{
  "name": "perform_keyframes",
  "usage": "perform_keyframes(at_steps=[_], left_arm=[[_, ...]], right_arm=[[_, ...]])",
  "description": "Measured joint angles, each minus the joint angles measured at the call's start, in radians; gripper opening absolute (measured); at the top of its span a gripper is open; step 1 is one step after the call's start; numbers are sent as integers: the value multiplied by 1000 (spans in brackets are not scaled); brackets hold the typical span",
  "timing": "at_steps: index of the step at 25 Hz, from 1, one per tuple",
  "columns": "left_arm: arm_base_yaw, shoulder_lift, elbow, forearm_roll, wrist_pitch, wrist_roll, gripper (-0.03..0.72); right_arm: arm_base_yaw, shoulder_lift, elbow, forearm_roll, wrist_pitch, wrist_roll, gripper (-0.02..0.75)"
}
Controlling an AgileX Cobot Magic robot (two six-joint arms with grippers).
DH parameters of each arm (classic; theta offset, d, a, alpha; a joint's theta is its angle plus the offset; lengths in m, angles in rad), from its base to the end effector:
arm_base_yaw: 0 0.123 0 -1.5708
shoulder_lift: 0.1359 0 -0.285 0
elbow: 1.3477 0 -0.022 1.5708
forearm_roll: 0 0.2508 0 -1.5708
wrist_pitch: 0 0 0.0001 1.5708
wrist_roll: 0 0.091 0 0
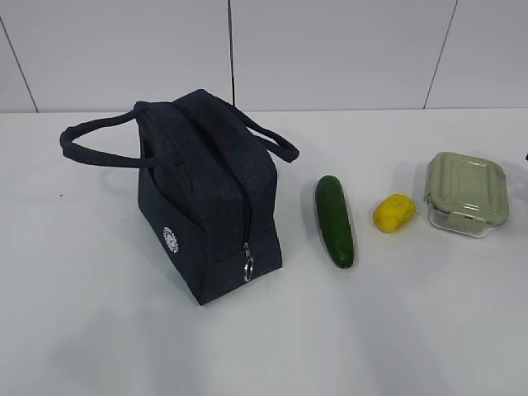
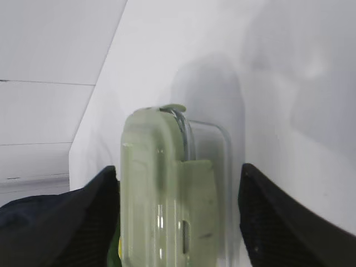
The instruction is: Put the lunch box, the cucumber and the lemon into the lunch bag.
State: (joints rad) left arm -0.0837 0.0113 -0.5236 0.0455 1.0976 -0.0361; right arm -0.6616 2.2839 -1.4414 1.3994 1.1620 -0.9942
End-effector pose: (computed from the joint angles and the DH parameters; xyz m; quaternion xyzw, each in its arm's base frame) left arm -0.0071 0.0043 0.2810 0.0190 0.8591 -0.0079 0.5113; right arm 0.3884 -0.1981 0.1203 0.2244 0.8018 0.4610 0.3070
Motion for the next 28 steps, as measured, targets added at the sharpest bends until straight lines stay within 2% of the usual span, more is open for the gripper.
perform_keyframes(at_steps=[11, 23, 28], left_arm=[[0, 0, 0, 0, 0, 0, 341], [0, 0, 0, 0, 0, 0, 341], [0, 0, 0, 0, 0, 0, 341]], right_arm=[[55, 31, -32, -27, 2, 42, 506], [70, 33, -34, -51, 6, 45, 506], [107, 33, -35, -64, 6, 45, 506]])
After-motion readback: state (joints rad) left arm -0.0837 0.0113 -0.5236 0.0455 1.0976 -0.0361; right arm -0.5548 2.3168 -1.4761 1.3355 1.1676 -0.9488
